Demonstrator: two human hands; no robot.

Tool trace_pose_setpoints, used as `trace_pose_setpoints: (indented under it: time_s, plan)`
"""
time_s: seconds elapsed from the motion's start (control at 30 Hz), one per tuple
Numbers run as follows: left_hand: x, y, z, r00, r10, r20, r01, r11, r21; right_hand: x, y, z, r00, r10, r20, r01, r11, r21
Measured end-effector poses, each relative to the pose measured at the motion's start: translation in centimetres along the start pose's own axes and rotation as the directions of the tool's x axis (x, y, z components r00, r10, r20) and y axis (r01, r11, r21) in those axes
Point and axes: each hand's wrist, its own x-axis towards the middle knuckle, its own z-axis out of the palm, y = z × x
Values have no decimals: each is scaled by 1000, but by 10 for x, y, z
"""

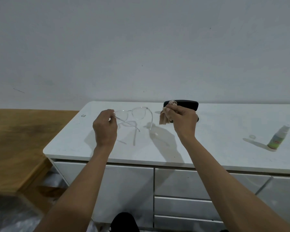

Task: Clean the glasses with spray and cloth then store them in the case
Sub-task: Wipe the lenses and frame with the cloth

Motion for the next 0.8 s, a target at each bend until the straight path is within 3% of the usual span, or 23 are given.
trace_pose_setpoints:
  time_s: [0.3, 0.5, 0.8]
  plan:
    - [-12, -15, 5, 990, 27, 137, -43, 993, 114, 4, 9, 5, 1000, -2, 1, 2, 1000, 2]
    - [-9, -26, -3, 960, 97, 262, -147, 973, 180, 7, 13, 2, 1000, -12, 1, 12, 1000, 1]
    - [-12, -30, -12, 921, 45, 387, -142, 964, 226, 2, 10, 2, 1000, -10, 18, 9, 1000, 25]
